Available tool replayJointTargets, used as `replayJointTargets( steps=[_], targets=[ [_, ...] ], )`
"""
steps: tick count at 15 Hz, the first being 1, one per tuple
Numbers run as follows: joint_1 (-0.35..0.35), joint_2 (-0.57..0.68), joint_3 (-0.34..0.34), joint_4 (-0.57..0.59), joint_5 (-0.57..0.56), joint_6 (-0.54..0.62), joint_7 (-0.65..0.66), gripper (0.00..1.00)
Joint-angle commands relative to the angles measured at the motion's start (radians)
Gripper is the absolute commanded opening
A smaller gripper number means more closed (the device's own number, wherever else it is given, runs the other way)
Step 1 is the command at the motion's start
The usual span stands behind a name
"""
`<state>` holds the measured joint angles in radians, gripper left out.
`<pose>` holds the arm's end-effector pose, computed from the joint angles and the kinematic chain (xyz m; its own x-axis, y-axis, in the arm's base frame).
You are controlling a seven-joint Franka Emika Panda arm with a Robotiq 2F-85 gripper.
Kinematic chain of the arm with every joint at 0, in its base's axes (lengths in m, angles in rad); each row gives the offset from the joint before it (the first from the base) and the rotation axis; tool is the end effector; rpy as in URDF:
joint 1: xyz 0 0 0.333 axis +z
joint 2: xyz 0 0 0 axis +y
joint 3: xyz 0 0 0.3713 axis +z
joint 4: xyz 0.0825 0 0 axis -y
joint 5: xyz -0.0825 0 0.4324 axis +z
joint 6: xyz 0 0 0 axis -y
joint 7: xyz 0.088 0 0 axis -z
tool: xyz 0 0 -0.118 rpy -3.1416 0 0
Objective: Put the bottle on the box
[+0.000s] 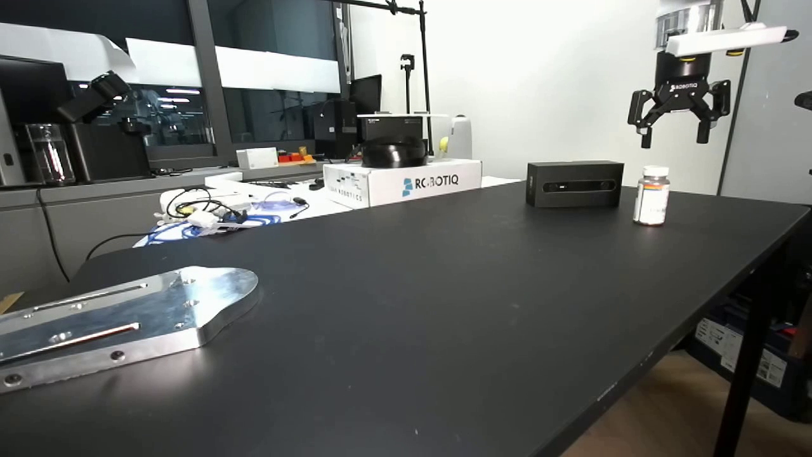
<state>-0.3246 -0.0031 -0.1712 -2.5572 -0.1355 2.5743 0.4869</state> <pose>0.4229 -0.2270 0.2741 0.6458 -0.7619 0.0489 -0.7634 -0.6433 0.0583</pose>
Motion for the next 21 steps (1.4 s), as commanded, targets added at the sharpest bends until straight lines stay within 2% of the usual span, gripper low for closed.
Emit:
replayJointTargets(
  steps=[1,5,10,11,12,17,20,21],
  targets=[
    [0.034,0.067,-0.034,0.037,0.028,0.027,0.012,1.00],
    [0.065,0.106,-0.043,0.044,0.068,0.062,0.006,1.00],
    [0.105,0.145,-0.058,0.052,0.067,0.093,0.013,1.00],
    [0.109,0.149,-0.060,0.052,0.071,0.093,0.003,0.91],
    [0.113,0.155,-0.065,0.052,0.068,0.103,0.001,0.74],
    [0.127,0.161,-0.079,0.070,0.085,0.091,0.002,0.39],
    [0.130,0.136,-0.068,0.089,0.135,0.063,-0.012,0.19],
    [0.133,0.127,-0.063,0.096,0.157,0.054,-0.015,0.19]
  ],
)
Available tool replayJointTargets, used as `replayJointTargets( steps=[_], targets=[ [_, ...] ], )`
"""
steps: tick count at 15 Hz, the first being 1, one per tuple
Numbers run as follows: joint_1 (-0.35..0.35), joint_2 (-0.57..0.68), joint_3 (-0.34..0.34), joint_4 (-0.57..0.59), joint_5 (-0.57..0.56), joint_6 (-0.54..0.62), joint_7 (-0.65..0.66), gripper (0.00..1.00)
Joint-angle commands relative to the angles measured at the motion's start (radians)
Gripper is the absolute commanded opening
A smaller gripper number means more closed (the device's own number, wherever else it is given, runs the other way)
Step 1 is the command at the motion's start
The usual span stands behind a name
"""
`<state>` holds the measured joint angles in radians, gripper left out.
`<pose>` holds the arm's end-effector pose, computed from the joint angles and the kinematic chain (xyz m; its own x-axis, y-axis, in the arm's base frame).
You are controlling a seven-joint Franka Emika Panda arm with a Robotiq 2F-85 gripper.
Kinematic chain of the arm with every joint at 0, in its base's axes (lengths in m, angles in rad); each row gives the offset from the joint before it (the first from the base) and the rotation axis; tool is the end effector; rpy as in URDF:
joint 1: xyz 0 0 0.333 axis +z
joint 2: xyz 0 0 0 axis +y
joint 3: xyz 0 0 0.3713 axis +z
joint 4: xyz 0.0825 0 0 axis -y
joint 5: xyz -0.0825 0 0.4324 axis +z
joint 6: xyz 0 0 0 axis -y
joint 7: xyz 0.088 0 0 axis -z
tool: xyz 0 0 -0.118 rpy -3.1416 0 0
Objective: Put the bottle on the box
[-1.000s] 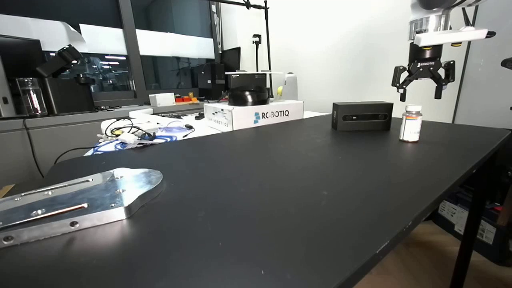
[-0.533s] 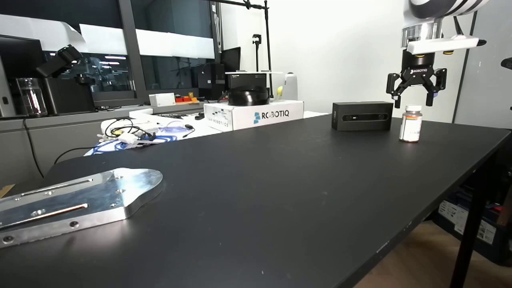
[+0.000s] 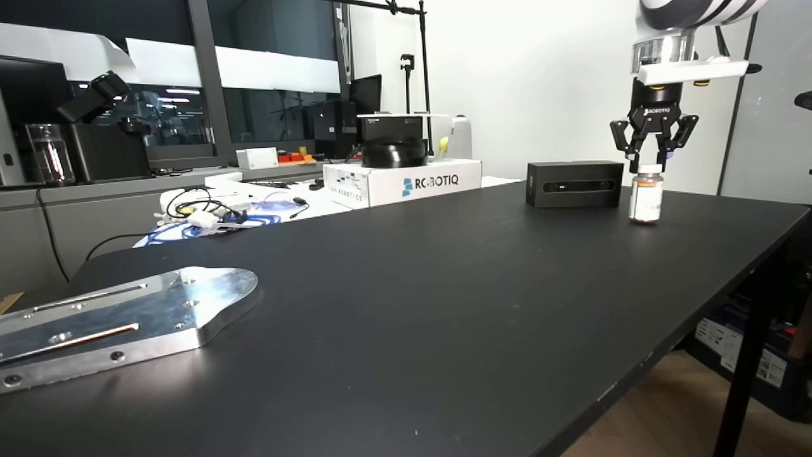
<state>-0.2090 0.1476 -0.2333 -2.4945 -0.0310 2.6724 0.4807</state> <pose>0.4582 -0.2185 0.2348 0.6271 -0.7772 0.0519 -0.7788 -0.6266 0.0281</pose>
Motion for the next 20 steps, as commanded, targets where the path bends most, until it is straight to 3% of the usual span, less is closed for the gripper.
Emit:
replayJointTargets(
  steps=[1,5,11,20],
  targets=[
    [0.019,-0.033,0.005,0.043,0.080,-0.058,-0.016,0.19],
    [0.028,-0.076,0.019,0.108,0.154,-0.108,-0.015,0.19],
    [0.022,-0.098,0.022,0.286,0.167,-0.183,0.000,0.19],
    [-0.023,0.015,-0.032,0.452,0.121,-0.222,0.018,0.19]
  ],
)
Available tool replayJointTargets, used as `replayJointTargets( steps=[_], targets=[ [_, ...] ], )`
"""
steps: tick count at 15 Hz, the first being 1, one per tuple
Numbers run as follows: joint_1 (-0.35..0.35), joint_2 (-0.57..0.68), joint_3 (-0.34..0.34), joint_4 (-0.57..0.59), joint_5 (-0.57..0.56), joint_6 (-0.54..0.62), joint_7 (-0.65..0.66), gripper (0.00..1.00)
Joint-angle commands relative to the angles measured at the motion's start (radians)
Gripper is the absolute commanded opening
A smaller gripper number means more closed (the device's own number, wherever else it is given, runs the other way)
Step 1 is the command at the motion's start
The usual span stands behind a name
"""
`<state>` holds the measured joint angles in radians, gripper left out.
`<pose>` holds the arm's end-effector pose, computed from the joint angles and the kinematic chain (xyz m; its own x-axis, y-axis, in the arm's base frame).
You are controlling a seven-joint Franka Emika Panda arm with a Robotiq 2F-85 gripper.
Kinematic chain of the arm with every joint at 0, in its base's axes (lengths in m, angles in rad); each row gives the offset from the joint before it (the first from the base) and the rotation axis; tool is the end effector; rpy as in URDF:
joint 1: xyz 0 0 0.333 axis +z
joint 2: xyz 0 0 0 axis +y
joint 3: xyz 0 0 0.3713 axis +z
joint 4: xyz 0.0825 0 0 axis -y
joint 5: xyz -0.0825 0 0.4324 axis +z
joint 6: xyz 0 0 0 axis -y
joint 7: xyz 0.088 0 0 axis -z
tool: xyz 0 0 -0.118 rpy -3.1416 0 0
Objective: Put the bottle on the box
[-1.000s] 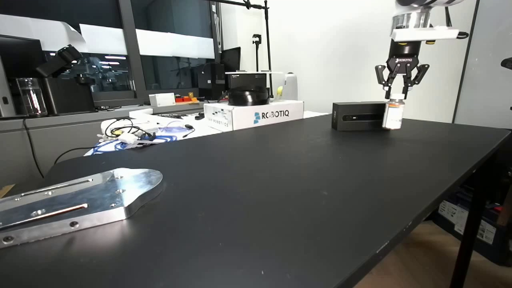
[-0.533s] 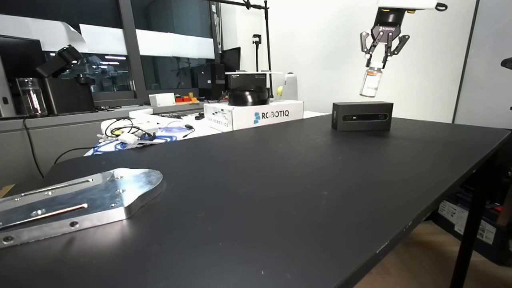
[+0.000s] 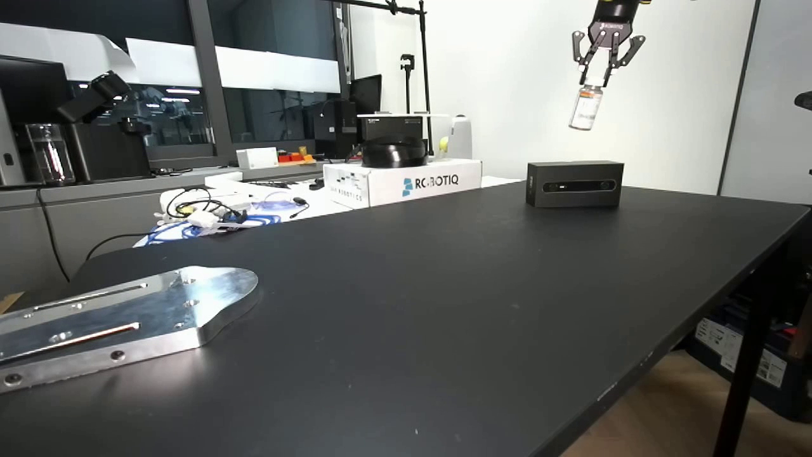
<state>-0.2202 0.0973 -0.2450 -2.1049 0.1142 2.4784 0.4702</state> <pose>0.5667 -0.2810 0.4182 0.5017 -0.8385 0.2126 -0.8219 -0.5387 -0.1851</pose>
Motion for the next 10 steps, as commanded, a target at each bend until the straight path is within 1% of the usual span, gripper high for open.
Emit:
replayJointTargets(
  steps=[1,8,9,10],
  targets=[
    [-0.016,0.086,-0.028,0.067,-0.026,-0.026,0.027,0.19],
    [-0.013,0.185,-0.070,0.098,-0.041,-0.033,0.031,0.19],
    [-0.008,0.187,-0.074,0.101,-0.044,-0.036,0.041,0.69],
    [-0.008,0.189,-0.073,0.103,-0.040,-0.039,0.034,0.70]
  ],
)
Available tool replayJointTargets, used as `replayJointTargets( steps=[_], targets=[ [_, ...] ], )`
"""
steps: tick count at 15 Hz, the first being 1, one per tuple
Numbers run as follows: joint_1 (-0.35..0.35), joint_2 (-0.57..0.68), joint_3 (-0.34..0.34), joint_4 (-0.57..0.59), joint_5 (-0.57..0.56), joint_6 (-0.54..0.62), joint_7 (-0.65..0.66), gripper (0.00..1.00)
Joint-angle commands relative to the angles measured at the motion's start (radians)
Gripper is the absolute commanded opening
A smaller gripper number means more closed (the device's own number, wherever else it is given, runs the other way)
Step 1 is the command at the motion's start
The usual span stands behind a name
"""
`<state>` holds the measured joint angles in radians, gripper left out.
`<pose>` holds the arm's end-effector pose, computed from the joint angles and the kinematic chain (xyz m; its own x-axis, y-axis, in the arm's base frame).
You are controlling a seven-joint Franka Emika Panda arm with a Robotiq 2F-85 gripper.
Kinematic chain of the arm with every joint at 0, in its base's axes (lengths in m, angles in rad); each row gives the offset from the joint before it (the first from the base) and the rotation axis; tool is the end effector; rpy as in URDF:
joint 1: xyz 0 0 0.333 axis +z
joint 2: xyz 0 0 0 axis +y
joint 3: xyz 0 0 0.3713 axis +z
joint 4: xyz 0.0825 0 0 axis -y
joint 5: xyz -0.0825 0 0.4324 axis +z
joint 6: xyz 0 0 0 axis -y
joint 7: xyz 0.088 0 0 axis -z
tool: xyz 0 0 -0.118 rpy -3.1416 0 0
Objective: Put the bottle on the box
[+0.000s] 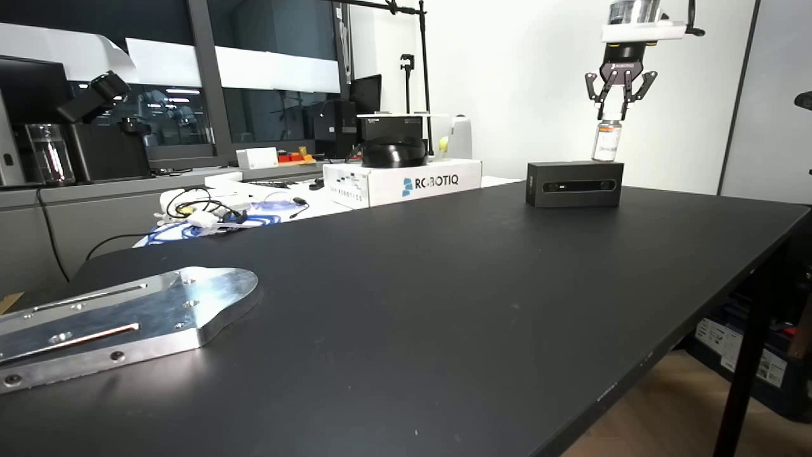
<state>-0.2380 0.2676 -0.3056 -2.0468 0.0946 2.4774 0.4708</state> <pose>0.5670 -0.3335 0.3429 0.4717 -0.8668 0.1616 -0.8704 -0.4871 -0.0720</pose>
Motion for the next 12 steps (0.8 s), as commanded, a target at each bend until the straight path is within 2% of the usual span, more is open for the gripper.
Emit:
replayJointTargets(
  steps=[1,4,5,10,11,12],
  targets=[
    [0.013,0.016,-0.012,0.047,-0.020,-0.043,0.031,0.76],
    [0.019,-0.017,-0.004,0.051,-0.010,-0.067,0.022,0.96],
    [0.021,-0.038,0.001,0.052,-0.002,-0.080,0.014,0.99],
    [0.032,-0.175,0.030,0.035,0.017,-0.158,-0.007,1.00],
    [0.023,-0.111,0.029,0.051,0.006,-0.115,-0.006,1.00],
    [0.024,-0.137,0.034,0.050,0.006,-0.135,-0.006,1.00]
  ],
)
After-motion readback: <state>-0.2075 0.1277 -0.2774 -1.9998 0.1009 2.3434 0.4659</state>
